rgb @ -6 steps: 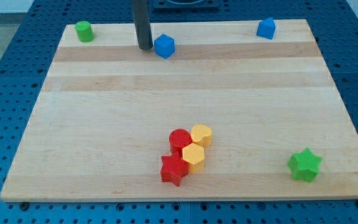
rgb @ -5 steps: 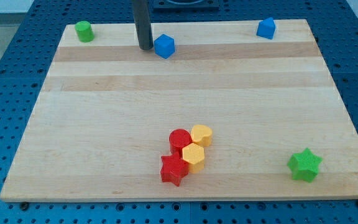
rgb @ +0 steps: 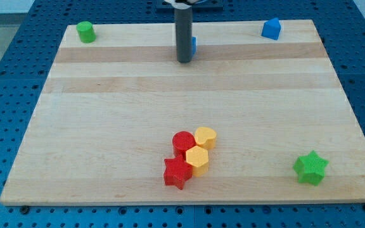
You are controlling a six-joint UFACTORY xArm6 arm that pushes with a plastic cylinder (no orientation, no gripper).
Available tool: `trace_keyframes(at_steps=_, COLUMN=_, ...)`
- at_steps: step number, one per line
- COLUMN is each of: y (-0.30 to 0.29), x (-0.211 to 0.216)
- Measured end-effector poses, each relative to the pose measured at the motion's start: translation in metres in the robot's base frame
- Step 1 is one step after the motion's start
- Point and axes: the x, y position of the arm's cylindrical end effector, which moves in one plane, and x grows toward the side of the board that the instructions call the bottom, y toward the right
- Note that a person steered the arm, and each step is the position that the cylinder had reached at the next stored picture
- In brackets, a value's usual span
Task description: Slide the blue cube adjacent to the blue triangle
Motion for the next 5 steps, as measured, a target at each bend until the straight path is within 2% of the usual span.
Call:
trace_keyframes(at_steps=1, y=-0.058, x=-0.018)
trace_keyframes(at_steps=2, y=-0.064, x=-0.031)
trace_keyframes(at_steps=4, y=0.03, x=-0.031)
trace_keyframes(at_steps=5, y=0.052, x=-0.031)
